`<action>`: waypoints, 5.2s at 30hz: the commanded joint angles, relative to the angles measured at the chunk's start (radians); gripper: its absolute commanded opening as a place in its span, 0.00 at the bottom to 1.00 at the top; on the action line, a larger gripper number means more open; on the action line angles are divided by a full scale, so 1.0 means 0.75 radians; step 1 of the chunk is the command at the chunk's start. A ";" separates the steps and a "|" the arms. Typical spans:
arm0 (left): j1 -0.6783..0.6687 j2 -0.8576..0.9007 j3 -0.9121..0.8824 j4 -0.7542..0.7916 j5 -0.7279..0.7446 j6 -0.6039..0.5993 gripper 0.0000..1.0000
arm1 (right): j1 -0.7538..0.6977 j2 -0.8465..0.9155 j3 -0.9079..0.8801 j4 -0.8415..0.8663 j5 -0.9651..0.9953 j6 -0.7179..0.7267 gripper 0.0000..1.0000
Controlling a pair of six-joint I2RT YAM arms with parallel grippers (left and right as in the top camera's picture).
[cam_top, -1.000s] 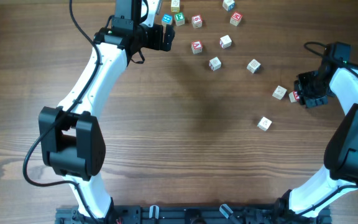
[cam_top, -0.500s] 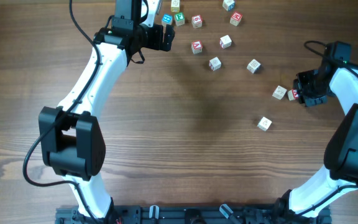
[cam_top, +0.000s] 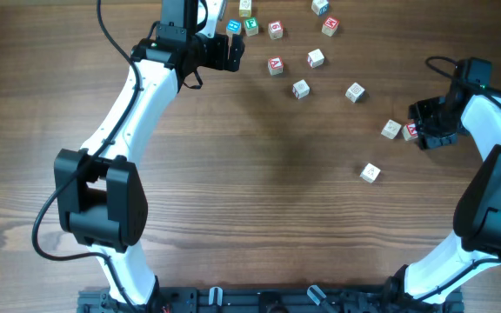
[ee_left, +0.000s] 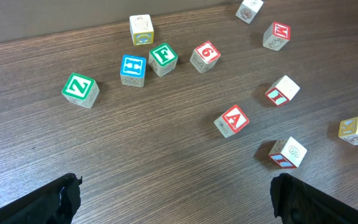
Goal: Form a circle
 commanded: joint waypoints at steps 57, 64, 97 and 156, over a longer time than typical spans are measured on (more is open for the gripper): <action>0.005 0.012 -0.007 -0.009 -0.003 -0.004 1.00 | -0.058 0.256 0.340 0.422 -0.031 -0.422 0.05; 0.005 0.012 -0.007 -0.012 -0.003 -0.004 1.00 | -0.050 0.393 0.840 -0.133 0.130 -0.598 0.05; 0.005 0.012 -0.007 -0.059 -0.004 -0.004 1.00 | -0.042 0.401 0.545 -0.320 0.098 -0.768 0.04; 0.005 0.012 -0.007 -0.060 -0.004 -0.004 1.00 | -0.042 0.401 0.545 -0.523 0.093 -0.721 0.04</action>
